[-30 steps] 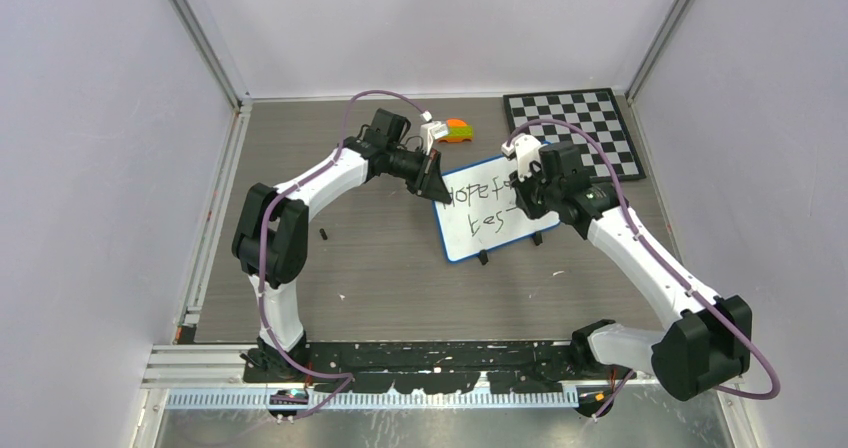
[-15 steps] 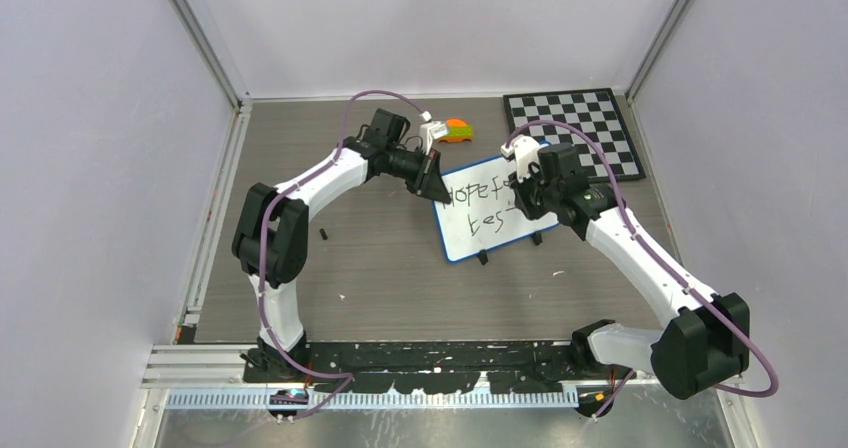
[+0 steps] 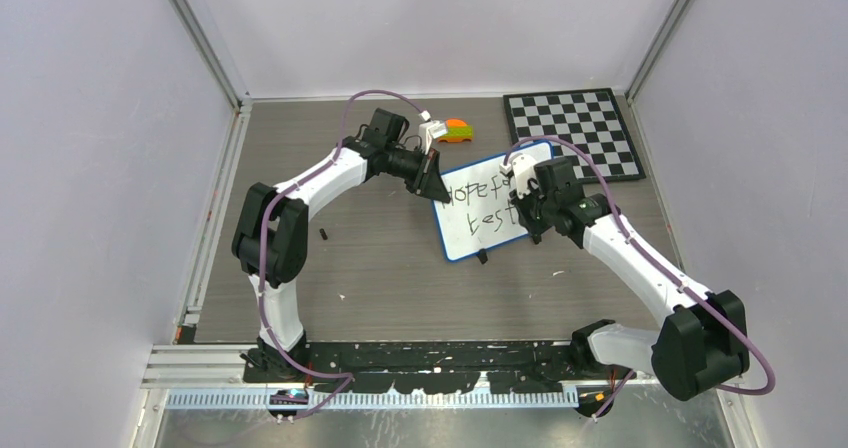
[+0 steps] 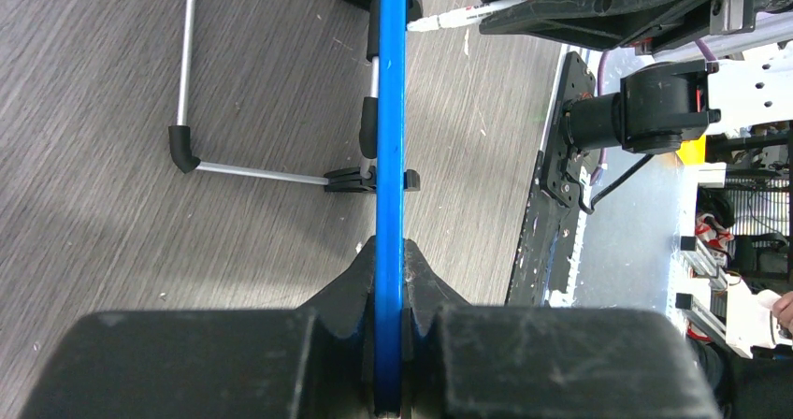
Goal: Write a sentence on the whiteboard
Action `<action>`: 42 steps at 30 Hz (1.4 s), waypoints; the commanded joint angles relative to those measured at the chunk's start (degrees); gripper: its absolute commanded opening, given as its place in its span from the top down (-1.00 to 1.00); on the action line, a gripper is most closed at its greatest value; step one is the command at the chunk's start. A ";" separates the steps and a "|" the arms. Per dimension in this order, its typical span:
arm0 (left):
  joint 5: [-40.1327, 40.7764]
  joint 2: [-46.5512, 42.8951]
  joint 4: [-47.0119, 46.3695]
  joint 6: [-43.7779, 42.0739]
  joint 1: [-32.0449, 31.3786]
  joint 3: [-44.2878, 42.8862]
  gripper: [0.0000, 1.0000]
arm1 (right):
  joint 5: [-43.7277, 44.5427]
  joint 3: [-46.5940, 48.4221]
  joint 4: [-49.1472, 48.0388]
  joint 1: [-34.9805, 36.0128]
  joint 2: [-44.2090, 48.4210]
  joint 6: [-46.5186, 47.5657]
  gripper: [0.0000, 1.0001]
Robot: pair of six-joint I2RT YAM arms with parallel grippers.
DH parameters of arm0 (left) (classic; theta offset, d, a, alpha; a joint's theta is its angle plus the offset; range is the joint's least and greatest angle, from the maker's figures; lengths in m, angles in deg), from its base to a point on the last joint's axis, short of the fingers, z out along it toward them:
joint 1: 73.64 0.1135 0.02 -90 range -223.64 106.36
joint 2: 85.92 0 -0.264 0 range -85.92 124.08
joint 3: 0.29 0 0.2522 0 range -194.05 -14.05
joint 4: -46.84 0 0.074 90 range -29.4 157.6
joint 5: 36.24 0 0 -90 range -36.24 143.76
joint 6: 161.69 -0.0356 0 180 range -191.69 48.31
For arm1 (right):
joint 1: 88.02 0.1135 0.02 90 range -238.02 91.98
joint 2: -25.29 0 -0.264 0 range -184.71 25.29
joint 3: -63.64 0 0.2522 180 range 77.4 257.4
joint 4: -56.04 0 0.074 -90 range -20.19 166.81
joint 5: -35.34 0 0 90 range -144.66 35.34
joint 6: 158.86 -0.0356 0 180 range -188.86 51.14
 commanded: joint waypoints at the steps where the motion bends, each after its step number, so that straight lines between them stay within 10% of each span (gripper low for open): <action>1: -1.26 -0.31 0.06 0.77 0.35 -1.44 1.00 | 5.24 1.82 -3.57 -0.30 1.14 1.57 0.99; 42: -1.26 -0.52 0.87 0.11 0.35 -1.96 0.96 | 4.48 7.21 4.15 -0.61 1.07 3.10 1.00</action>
